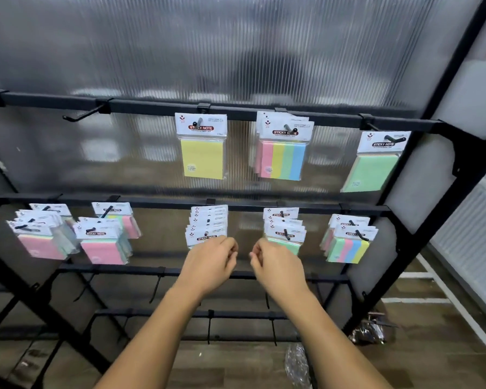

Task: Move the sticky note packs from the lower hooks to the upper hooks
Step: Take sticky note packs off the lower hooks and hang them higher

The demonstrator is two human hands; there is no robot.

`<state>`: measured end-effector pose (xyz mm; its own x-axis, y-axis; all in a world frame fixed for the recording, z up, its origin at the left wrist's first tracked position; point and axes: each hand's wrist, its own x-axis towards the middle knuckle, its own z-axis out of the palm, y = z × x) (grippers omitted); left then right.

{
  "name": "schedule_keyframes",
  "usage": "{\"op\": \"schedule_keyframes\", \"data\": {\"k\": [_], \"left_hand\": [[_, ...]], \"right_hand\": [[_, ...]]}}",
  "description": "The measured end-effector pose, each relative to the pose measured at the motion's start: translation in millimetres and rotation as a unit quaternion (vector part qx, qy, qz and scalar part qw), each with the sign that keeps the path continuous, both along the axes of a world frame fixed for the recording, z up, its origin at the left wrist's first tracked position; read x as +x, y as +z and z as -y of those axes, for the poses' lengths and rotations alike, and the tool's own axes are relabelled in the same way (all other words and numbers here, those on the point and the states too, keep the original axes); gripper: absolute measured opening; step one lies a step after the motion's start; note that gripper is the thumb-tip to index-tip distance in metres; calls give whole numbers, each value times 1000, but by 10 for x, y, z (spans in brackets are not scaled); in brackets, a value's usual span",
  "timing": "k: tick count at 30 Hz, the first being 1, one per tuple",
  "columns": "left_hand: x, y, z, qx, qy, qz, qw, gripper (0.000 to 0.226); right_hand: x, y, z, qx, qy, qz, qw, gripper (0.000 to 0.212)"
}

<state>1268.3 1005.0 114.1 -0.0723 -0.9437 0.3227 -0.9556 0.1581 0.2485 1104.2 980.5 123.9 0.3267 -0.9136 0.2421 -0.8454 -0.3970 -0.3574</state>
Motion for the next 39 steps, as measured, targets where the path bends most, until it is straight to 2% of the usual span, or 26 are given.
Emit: {"op": "schedule_keyframes", "data": {"k": [7, 21, 29, 34, 39], "left_hand": [[353, -245, -360, 36, 62, 0, 997, 14], [1714, -321, -1033, 30, 203, -11, 979, 10], [2562, -348, -1223, 22, 216, -6, 976, 10], [2928, -427, -1166, 32, 187, -18, 982, 10], [3126, -460, -1064, 43, 147, -30, 988, 12]], "right_hand": [[372, -332, -189, 49, 73, -53, 995, 22], [1675, -308, -464, 43, 179, 1, 983, 18], [2506, -350, -577, 73, 143, 33, 986, 23], [2853, -396, -544, 100, 70, 51, 991, 25], [3088, -380, -435, 112, -8, 60, 992, 49]]}}
